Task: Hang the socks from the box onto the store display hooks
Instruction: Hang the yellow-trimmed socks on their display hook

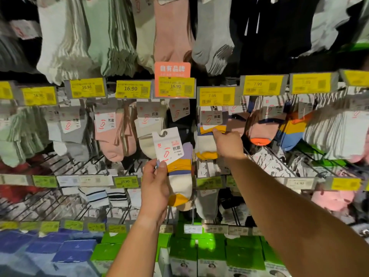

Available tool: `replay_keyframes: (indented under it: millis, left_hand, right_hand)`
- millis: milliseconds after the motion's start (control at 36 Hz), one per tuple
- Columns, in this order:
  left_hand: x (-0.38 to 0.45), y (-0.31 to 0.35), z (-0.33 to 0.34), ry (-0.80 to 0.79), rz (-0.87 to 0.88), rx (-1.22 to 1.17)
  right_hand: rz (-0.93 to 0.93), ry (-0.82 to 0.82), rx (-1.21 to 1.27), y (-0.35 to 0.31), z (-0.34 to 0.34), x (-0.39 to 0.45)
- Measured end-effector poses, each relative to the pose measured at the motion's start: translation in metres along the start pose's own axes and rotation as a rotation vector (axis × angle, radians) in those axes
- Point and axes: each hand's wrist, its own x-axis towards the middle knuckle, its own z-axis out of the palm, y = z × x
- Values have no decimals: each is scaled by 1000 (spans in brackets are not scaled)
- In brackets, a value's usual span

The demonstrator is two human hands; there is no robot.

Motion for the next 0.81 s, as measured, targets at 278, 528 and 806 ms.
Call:
replay_keyframes:
  millis: [278,528,806]
  left_hand:
    - [1,-7,34,-147,-70,94]
    - [4,7,70,-296,12,108]
    - [29,14,92,-236,10,122]
  right_hand:
    - [-497,-123,67,28,-5,-74]
    - [-254,-106,415,18,-35,-76]
    - [-206,-97,435,-9,-44,-58]
